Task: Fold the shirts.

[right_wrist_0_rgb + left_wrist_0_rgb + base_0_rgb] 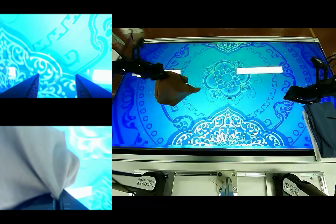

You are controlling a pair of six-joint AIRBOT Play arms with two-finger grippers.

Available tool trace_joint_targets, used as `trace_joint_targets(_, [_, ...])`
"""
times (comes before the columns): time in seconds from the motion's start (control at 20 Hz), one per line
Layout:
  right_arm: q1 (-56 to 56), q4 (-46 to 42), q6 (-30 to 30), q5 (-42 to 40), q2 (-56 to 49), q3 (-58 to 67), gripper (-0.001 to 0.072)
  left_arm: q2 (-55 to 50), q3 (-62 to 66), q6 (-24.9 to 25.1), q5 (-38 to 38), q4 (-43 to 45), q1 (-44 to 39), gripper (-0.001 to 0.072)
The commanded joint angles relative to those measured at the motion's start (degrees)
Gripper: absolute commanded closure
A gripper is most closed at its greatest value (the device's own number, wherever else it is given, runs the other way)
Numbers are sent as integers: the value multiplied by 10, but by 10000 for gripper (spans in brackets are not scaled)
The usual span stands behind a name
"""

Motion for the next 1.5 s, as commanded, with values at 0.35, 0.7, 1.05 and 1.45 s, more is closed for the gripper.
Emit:
trace_joint_targets(0.35, [0, -34, -7, 142, 111, 56, 144, 170, -12, -46, 37, -13, -313, 676])
trace_joint_targets(0.7, [0, -33, 8, 170, 121, 33, 143, 42, -128, -92, 190, -14, -510, 671])
trace_joint_targets(1.05, [0, -35, -4, 107, 120, -89, 41, -1, -127, -119, 102, -19, -436, -13])
trace_joint_targets(1.45, [0, -43, -15, 63, 120, -215, 42, 25, -223, -115, -37, 1, -188, -13])
